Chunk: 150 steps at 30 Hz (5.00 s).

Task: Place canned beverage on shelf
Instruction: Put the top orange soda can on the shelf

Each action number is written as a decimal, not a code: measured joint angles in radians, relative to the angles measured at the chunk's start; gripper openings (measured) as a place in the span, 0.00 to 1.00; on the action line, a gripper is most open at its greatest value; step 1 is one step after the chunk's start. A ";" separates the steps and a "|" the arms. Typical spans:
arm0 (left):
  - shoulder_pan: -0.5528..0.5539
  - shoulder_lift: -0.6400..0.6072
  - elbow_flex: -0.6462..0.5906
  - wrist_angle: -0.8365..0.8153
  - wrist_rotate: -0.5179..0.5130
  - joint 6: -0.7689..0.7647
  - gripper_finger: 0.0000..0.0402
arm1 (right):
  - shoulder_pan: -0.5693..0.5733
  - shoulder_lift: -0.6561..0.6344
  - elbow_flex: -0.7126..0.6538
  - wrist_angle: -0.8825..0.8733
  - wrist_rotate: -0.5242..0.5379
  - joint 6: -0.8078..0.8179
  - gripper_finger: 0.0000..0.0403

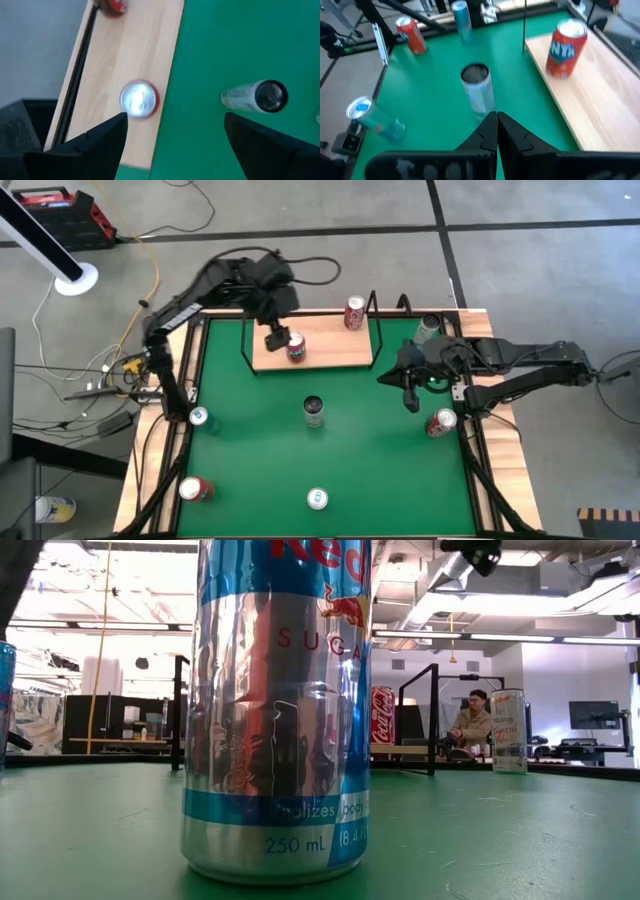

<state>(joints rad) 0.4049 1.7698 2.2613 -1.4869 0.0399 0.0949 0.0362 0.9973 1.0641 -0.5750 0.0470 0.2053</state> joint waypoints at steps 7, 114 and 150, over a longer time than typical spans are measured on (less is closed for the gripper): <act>-0.023 -0.297 -0.274 0.158 -0.052 -0.135 0.75 | -0.037 0.105 0.000 0.203 -0.169 -0.083 0.08; -0.051 -1.504 -1.970 1.635 0.122 -0.497 0.00 | -0.365 1.118 0.829 0.033 -0.052 -0.254 0.88; -0.052 -1.504 -1.970 1.626 0.103 -0.499 0.00 | -0.660 1.019 0.829 -0.090 -0.208 -0.434 0.77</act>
<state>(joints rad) 0.3531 0.2653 0.2916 0.1390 0.1425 -0.4042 -0.6234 2.0163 1.8931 -0.6653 -0.1611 -0.2286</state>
